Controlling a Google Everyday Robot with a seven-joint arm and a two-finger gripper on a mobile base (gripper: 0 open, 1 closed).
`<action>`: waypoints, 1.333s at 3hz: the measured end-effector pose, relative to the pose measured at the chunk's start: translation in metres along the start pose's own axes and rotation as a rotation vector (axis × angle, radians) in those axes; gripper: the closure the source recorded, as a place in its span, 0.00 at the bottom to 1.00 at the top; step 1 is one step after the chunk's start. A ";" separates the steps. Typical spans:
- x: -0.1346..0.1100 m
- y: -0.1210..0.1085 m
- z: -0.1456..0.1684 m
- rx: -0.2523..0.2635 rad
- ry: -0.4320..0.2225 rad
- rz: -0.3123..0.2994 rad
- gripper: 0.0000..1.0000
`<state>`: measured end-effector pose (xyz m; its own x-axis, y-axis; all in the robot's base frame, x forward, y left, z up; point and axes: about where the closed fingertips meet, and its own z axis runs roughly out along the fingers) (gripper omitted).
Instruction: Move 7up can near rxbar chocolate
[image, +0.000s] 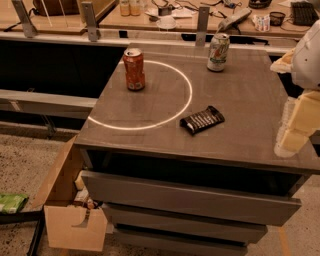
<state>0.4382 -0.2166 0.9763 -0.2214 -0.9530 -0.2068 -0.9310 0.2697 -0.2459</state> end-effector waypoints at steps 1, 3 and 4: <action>0.000 0.000 0.000 0.000 0.000 0.000 0.00; 0.035 -0.061 0.010 0.137 -0.210 0.227 0.00; 0.058 -0.124 0.029 0.237 -0.459 0.444 0.00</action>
Offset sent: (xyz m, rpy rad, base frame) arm 0.0551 -0.0583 -0.0011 0.2853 -0.1633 -0.2863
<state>0.5492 -0.3017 0.9669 -0.3740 -0.6041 -0.7037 -0.6800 0.6945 -0.2348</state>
